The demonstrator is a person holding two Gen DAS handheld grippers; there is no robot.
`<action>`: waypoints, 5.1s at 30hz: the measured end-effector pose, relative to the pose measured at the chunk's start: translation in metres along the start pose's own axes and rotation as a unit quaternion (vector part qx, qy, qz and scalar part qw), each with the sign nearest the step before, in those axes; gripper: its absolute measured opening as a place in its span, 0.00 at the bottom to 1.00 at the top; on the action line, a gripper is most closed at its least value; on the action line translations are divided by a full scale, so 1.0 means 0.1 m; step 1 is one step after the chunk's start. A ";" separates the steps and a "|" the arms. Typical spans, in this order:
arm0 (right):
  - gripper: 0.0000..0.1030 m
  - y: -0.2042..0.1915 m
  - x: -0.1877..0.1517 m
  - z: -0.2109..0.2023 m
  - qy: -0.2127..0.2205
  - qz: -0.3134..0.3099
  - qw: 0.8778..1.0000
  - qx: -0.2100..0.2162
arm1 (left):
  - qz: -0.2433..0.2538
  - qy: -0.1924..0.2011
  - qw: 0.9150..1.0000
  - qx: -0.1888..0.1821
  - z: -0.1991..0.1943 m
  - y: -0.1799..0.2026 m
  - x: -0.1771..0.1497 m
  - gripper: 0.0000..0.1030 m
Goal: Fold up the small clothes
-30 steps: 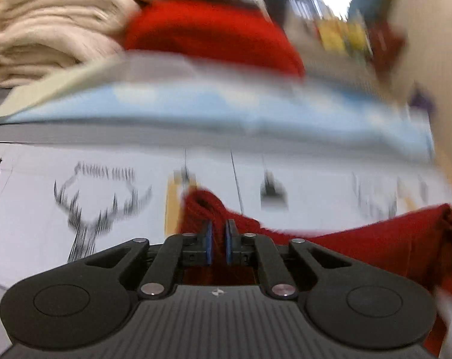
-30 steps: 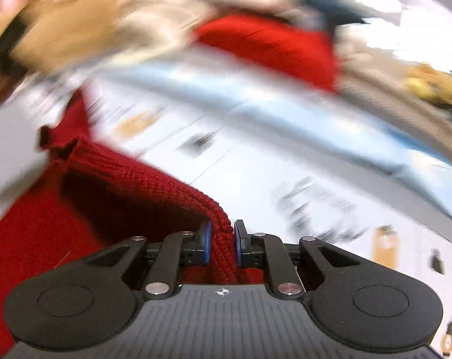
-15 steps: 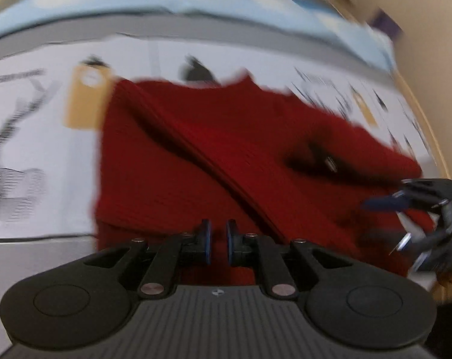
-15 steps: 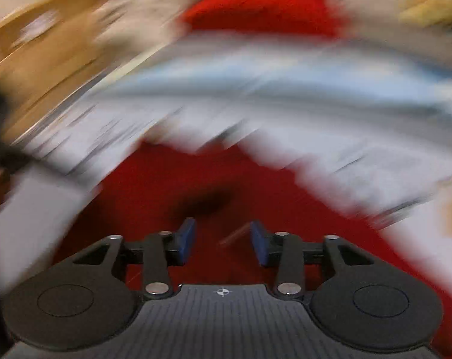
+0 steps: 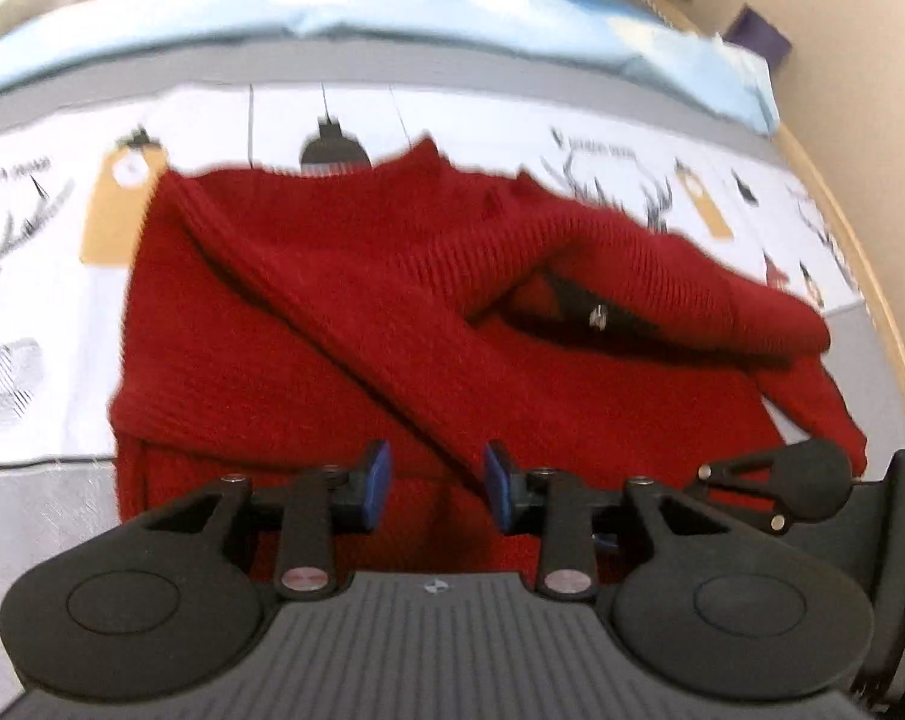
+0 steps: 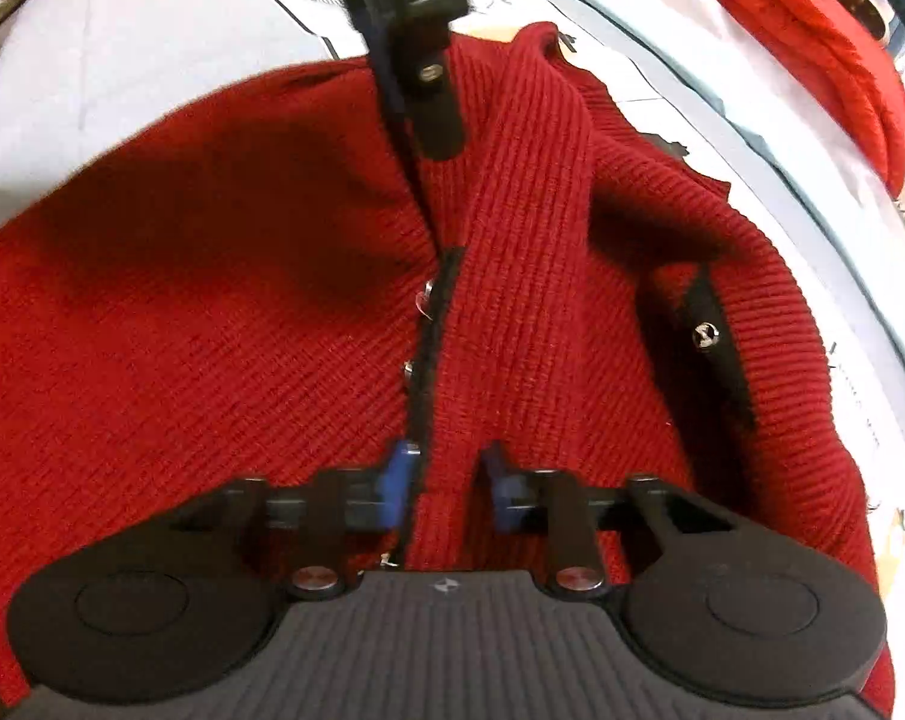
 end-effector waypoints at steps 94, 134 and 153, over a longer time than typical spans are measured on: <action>0.58 2.75 -0.60 0.33 0.028 0.550 0.818 -0.165 | -0.001 0.067 0.980 0.189 -0.08 -0.94 0.43 0.33; 0.44 2.08 -2.51 -1.01 0.050 0.850 0.444 -0.279 | 0.044 0.067 0.979 0.188 -0.02 -0.70 0.43 0.40; 0.30 2.30 -2.67 -1.10 0.040 0.849 0.405 -0.336 | 0.062 0.064 0.979 0.186 0.11 -0.57 0.42 0.41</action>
Point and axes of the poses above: each gripper's, at about its wrist camera, not at the fingertips, and z roughly the way its jaws point, y to its right, x to its top, the point moved 4 cm from there along z, roughly the way its jaws point, and after that the axes turned 11 degrees about y, right-handed, at the moved point
